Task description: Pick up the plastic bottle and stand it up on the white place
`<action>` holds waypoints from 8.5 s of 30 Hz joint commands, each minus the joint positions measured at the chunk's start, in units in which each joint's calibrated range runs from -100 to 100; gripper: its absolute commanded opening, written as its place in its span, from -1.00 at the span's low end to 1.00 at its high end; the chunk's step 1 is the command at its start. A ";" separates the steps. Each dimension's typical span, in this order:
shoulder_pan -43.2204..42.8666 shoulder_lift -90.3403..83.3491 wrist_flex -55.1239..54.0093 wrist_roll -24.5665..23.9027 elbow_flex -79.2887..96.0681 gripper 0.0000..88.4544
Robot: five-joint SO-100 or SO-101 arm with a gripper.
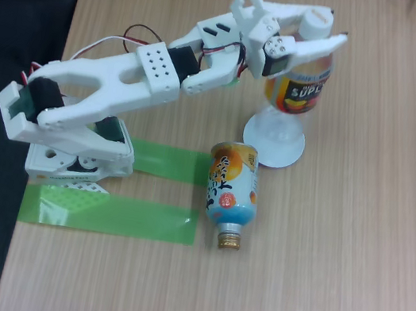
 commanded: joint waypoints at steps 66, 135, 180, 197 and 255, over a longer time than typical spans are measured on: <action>0.49 7.59 -10.98 0.71 4.26 -0.69; 15.01 -31.88 -10.90 24.06 16.03 0.07; 32.71 -62.88 -11.76 56.91 23.54 -0.39; 30.86 -62.80 -56.13 52.61 45.45 -0.40; 30.34 -62.54 -91.33 52.14 47.90 -0.88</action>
